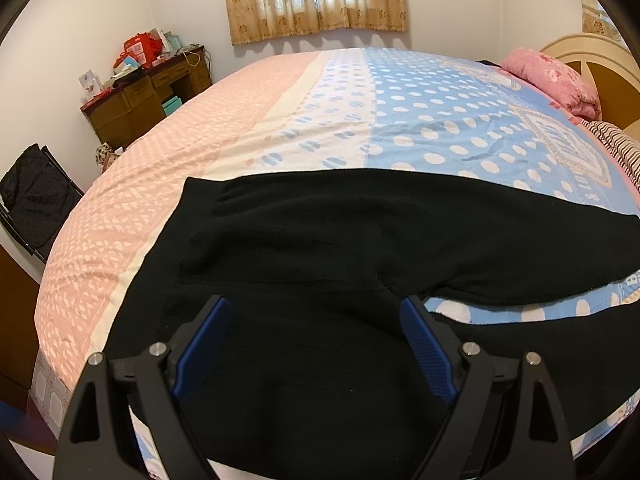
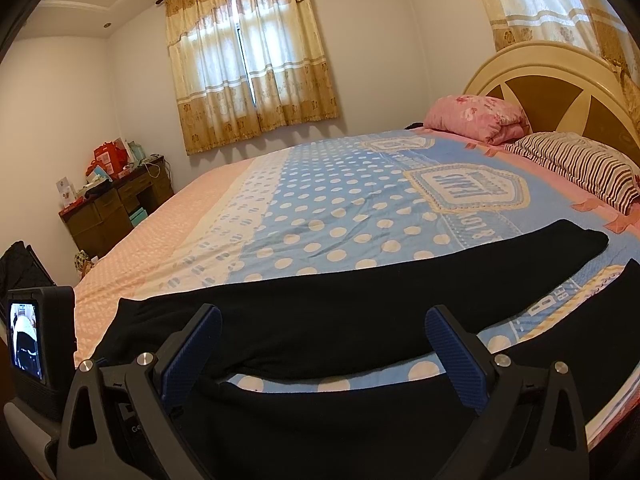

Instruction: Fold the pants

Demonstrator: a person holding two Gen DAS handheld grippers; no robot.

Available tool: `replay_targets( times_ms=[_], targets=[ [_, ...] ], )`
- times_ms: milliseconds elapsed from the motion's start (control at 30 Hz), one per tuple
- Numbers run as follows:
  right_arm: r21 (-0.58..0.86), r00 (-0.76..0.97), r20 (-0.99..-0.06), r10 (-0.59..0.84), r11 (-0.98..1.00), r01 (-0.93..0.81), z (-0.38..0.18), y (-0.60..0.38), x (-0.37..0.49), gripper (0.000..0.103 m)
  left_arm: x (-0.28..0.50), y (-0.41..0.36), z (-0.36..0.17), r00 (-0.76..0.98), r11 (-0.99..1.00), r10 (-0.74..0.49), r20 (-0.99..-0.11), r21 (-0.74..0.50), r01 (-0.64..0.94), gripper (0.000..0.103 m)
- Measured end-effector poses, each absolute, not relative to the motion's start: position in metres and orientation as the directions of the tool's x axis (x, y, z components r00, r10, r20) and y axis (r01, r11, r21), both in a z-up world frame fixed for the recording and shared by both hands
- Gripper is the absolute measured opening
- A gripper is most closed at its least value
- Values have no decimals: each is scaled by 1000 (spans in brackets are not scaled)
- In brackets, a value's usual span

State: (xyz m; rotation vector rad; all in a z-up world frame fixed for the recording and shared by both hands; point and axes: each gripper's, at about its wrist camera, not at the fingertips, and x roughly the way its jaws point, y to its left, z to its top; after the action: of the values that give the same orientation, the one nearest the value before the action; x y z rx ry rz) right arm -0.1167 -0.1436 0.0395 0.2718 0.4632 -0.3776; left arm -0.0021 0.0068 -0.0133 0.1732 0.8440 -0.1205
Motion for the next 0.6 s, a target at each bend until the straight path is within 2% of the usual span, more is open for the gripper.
replay_targets(
  times_ms=[600],
  targets=[
    [173, 813, -507, -286, 890, 421, 34, -147, -112, 102, 1, 6, -19, 643, 977, -25, -765, 117, 176, 90]
  ],
)
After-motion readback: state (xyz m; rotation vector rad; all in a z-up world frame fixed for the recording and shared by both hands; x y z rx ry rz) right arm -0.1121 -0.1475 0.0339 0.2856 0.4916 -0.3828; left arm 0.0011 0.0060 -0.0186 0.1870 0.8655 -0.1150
